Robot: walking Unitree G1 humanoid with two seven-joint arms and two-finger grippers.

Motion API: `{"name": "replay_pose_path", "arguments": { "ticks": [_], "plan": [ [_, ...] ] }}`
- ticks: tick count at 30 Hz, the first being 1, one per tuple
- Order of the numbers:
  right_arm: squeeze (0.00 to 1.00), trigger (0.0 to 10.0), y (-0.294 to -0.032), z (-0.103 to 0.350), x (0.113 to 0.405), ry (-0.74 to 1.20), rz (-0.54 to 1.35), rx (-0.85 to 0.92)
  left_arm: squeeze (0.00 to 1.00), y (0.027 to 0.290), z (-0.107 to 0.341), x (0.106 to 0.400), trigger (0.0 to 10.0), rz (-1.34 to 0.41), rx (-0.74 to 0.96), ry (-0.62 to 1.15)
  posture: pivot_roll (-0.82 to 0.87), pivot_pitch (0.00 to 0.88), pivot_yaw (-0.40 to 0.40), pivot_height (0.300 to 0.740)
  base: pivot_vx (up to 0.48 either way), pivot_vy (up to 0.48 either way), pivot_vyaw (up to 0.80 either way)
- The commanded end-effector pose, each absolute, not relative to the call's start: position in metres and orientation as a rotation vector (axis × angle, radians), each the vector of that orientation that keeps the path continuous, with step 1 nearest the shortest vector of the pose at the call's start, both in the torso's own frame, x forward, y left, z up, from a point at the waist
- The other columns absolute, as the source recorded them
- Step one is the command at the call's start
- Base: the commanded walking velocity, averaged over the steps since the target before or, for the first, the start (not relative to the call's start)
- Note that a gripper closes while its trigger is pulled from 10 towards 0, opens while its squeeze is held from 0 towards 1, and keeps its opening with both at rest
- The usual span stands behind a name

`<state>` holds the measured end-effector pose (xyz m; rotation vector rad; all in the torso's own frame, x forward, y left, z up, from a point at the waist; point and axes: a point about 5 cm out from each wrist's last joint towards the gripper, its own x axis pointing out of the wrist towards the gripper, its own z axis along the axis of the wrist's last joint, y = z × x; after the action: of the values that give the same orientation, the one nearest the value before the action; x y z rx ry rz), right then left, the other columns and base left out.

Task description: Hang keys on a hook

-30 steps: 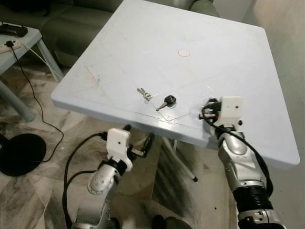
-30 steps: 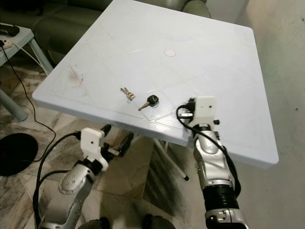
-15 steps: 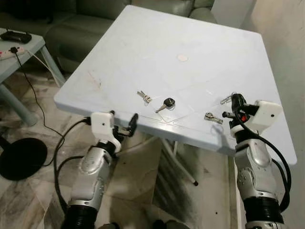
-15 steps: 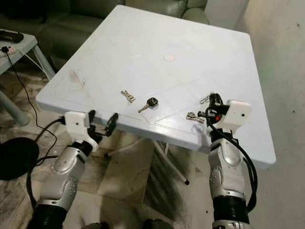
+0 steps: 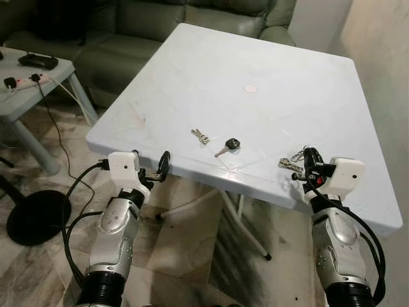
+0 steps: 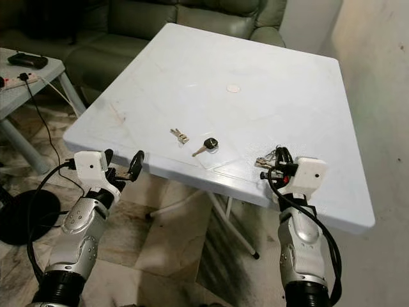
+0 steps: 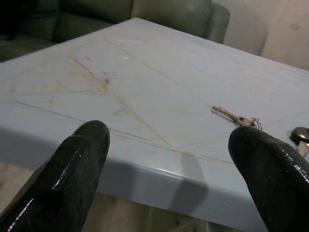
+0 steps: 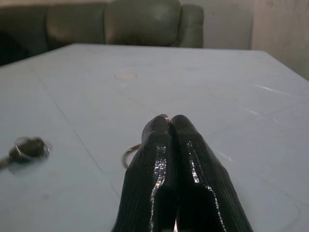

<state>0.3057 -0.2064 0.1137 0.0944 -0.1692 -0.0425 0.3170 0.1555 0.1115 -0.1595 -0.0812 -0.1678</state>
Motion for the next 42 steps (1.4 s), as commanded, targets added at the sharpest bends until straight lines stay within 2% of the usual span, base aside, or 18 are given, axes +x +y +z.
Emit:
{"name": "replay_pose_path", "arguments": {
  "ticks": [1,13,29,34,42],
  "plan": [
    [0.00,10.0,-0.209,0.113,0.304,-0.171,-0.053,0.095,0.00,0.157,0.110,0.317,10.0,-0.160,-0.155,-0.082,-0.01,0.053,-0.061,0.740,0.000,0.000,0.00],
    [0.00,10.0,-0.208,0.107,0.308,-0.106,-0.067,-0.012,0.00,0.160,0.105,0.318,10.0,-0.153,-0.165,-0.102,-0.02,0.035,-0.062,0.740,0.000,0.000,0.00],
    [0.00,10.0,-0.190,0.105,0.309,-0.101,-0.020,-0.013,0.00,0.166,0.102,0.317,10.0,-0.169,-0.145,-0.094,-0.01,0.029,-0.048,0.740,0.000,0.000,0.00],
    [0.00,10.0,-0.187,0.114,0.309,-0.162,0.000,0.007,0.00,0.167,0.107,0.316,10.0,-0.163,-0.144,-0.119,0.00,0.034,-0.050,0.740,0.000,0.000,0.00],
    [0.00,10.0,-0.191,0.112,0.297,-0.176,0.034,-0.015,0.00,0.167,0.100,0.298,10.0,-0.184,-0.146,-0.119,-0.01,0.046,-0.047,0.740,0.000,0.000,0.00]
  ]
}}
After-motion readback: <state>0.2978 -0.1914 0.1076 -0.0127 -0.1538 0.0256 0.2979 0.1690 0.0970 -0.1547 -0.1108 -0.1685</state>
